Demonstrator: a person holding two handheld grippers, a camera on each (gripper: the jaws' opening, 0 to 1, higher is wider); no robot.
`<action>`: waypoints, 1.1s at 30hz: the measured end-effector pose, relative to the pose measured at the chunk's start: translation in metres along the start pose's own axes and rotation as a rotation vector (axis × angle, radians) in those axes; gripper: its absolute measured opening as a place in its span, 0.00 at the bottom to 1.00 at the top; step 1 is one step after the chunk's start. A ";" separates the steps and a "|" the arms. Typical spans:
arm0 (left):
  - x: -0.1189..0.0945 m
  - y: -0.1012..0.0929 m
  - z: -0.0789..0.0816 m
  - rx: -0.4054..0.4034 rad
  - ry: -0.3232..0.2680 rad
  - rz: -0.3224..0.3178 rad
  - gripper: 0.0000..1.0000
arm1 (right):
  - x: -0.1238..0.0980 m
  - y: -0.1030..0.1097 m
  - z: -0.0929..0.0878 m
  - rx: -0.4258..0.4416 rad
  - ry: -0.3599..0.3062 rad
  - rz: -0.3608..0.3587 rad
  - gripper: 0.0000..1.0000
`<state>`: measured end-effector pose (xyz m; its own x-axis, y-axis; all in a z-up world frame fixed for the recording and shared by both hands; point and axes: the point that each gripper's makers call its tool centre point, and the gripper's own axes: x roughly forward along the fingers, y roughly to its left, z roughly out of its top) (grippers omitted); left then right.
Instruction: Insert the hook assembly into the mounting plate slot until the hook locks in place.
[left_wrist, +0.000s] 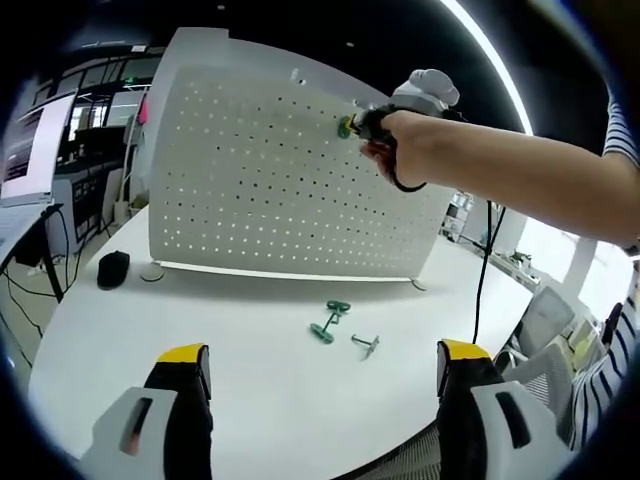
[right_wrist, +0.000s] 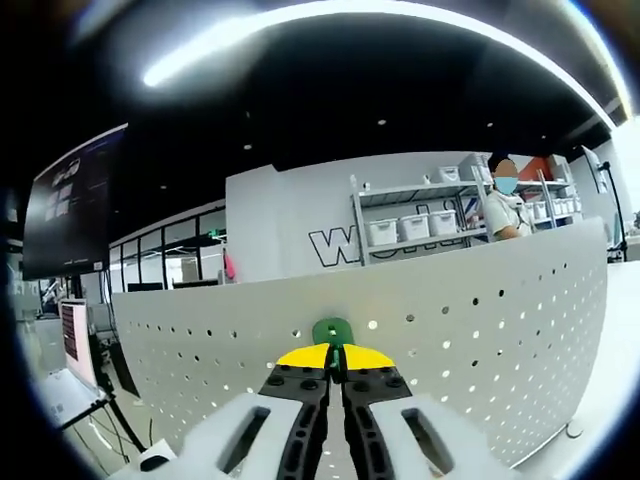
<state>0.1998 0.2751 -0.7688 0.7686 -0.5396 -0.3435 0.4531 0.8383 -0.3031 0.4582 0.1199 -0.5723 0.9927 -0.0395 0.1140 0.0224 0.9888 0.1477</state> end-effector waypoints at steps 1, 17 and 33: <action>0.000 0.000 0.000 -0.002 -0.002 0.000 0.96 | 0.001 0.000 -0.002 0.004 0.009 0.002 0.00; 0.000 0.002 0.002 -0.013 -0.006 -0.001 0.95 | 0.004 0.002 -0.004 -0.005 0.026 -0.033 0.00; 0.000 -0.001 0.001 -0.010 0.000 -0.015 0.95 | 0.004 0.007 0.021 -0.052 0.036 0.001 0.13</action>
<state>0.1999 0.2739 -0.7680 0.7616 -0.5522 -0.3392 0.4602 0.8294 -0.3169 0.4603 0.1232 -0.5502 0.9964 -0.0341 0.0781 0.0265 0.9950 0.0967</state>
